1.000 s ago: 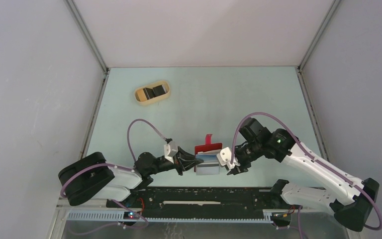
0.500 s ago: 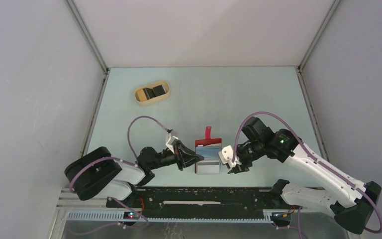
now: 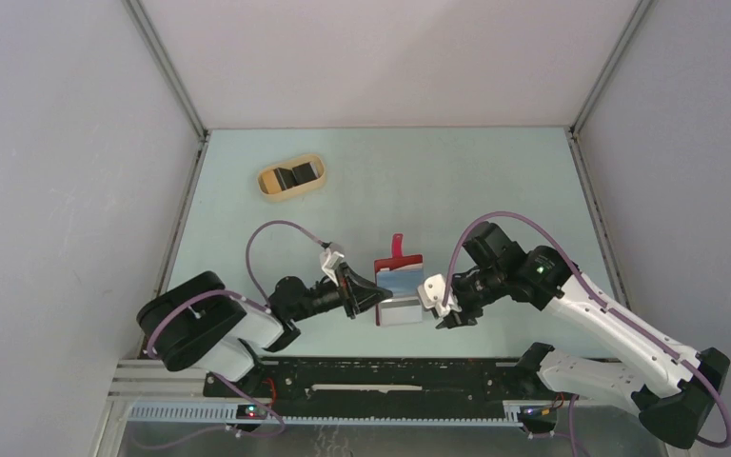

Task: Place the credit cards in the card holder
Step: Open the card holder at the center of the board.

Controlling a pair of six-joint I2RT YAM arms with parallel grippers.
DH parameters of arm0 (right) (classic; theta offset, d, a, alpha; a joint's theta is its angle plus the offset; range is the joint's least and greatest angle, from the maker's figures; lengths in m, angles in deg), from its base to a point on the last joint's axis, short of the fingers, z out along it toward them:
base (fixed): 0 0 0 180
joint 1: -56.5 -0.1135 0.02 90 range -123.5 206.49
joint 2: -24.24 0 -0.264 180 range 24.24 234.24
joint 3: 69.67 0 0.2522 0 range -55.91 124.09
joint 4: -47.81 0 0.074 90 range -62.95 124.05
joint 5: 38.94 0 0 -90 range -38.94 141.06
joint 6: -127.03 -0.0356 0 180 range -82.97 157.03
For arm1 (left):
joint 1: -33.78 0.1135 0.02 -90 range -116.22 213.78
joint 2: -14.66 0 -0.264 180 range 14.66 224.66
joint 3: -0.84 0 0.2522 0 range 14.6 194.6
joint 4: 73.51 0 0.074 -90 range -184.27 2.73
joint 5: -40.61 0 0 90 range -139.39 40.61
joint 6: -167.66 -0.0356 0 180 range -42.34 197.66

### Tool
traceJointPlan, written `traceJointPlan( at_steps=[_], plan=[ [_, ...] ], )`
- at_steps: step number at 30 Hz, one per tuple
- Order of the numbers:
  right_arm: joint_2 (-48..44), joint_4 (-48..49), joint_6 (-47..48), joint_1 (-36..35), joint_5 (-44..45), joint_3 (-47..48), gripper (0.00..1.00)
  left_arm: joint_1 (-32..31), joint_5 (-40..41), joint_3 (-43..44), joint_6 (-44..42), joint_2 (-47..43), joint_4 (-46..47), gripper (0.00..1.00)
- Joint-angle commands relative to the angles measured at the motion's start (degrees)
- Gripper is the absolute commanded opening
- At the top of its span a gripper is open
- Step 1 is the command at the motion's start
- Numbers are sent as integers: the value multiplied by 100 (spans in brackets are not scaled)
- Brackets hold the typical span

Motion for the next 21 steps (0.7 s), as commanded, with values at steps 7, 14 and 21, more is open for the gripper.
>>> traceJointPlan(
  at_steps=[7, 14, 21],
  plan=[
    [90, 1115, -973, 273, 753, -49, 54, 25, 1873, 629, 1418, 1590, 415, 0],
    [381, 1869, -1850, 698, 1234, -183, 59, -120, 3708, 770, 2319, 2070, 423, 7],
    [572, 1946, -2091, 1023, 1020, -176, 61, -266, 4410, 713, 2451, 2128, 423, 44]
  ],
)
